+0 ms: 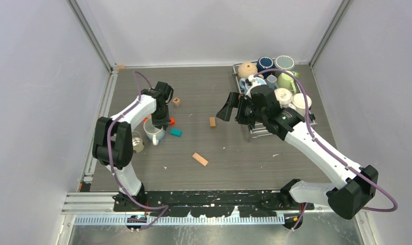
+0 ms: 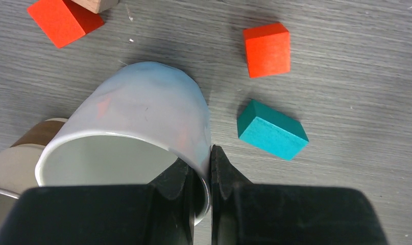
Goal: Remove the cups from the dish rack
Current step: Place the cup at the center of the board.
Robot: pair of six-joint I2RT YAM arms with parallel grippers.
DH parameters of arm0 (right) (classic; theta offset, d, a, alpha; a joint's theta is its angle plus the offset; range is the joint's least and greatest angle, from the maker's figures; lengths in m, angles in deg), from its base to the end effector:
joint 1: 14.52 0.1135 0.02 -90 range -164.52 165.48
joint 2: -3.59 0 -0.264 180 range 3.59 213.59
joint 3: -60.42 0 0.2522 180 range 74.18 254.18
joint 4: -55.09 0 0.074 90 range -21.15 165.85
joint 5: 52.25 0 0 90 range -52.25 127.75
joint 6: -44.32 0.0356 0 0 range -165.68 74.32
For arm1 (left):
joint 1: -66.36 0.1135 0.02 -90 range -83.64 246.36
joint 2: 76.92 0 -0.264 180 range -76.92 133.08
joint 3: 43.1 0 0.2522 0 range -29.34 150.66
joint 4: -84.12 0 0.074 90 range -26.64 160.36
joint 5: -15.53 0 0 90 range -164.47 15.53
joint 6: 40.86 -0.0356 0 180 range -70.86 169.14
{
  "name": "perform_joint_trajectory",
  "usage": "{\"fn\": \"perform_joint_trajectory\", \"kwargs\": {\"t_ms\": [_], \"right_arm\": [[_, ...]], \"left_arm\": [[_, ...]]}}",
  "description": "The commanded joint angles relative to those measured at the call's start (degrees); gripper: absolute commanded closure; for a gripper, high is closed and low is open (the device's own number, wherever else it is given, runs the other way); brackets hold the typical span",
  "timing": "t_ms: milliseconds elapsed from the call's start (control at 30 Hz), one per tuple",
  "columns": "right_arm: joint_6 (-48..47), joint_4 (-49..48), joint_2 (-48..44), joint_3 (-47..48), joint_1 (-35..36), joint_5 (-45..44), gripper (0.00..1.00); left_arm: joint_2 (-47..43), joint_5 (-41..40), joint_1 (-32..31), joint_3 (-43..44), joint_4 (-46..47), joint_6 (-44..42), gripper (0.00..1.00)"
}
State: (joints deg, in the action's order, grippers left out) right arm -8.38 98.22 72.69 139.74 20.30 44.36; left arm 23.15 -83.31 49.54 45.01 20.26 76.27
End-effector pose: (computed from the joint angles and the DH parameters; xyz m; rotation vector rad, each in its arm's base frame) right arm 0.2159 0.1552 0.3455 -0.0221 2.2663 0.8311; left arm 0.3267 -0.0930 0.2153 -0.2838 2.8401 0.0717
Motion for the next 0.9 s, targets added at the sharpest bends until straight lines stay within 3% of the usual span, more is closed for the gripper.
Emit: {"fn": "perform_joint_trajectory", "kwargs": {"t_ms": [0,367,867], "right_arm": [[-1.08,-1.15,-1.54,-0.41,0.1,-1.85,0.0],[-0.91,-1.33,-1.73,-0.7,0.08,-2.64,0.0],[-0.38,-0.17,-2.29,-0.6,0.15,-4.01,0.0]], "left_arm": [[0.09,-4.07,0.15,2.74,0.37,-0.84,1.0],[1.08,-2.94,2.75,2.62,1.33,-1.3,1.0],[-4.47,-0.62,2.76,3.22,-0.05,-1.35,0.62]]}}
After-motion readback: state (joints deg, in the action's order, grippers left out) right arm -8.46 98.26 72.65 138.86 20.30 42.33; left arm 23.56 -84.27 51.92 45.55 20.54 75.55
